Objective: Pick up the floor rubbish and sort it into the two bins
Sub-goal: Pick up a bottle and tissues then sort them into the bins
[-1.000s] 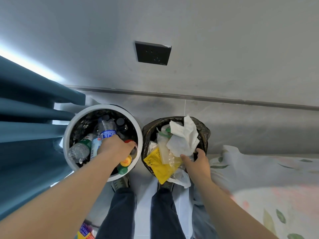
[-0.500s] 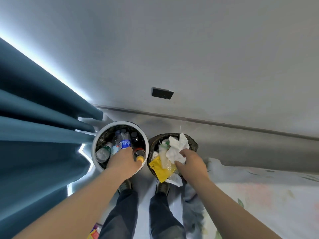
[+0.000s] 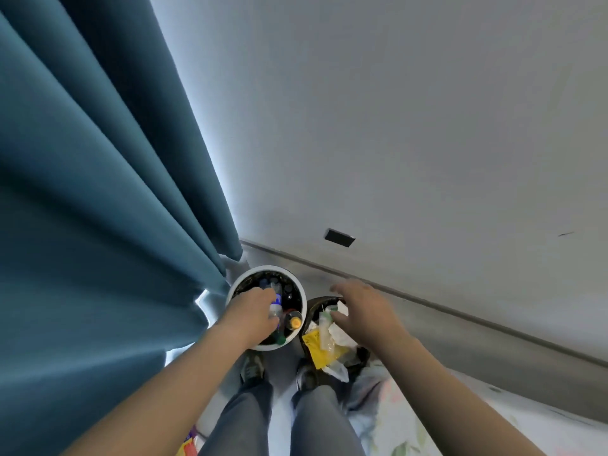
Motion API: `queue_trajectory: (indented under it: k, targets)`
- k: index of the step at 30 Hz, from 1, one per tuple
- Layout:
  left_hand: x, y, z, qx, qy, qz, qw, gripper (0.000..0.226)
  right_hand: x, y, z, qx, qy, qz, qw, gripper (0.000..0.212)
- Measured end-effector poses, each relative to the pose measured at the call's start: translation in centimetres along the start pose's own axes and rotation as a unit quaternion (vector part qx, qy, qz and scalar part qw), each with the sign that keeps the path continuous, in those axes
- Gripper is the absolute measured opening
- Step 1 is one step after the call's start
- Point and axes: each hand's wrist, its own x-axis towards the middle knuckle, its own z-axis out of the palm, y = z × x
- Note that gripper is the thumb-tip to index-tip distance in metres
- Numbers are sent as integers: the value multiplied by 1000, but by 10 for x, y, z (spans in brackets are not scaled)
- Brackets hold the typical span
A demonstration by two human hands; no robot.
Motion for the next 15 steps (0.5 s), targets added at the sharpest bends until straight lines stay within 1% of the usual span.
queue_trajectory:
  k: [4, 7, 12, 15]
  targets:
    - [-27, -10, -17, -21, 51, -47, 997, 25, 0, -27, -30, -36, 3, -73, 997, 42]
    - [-51, -11, -23, -29, 95, -91, 991, 23, 4, -45, -51, -76, -5, -135, 988, 41]
    - [-100, -5, -19, -82, 150, -149, 974, 15, 0, -73, -76, -120, -17, -236, 964, 41]
    - [-130, -3, -14, -111, 183, -191, 958, 23, -6, -95, -78, -149, -26, -295, 943, 41]
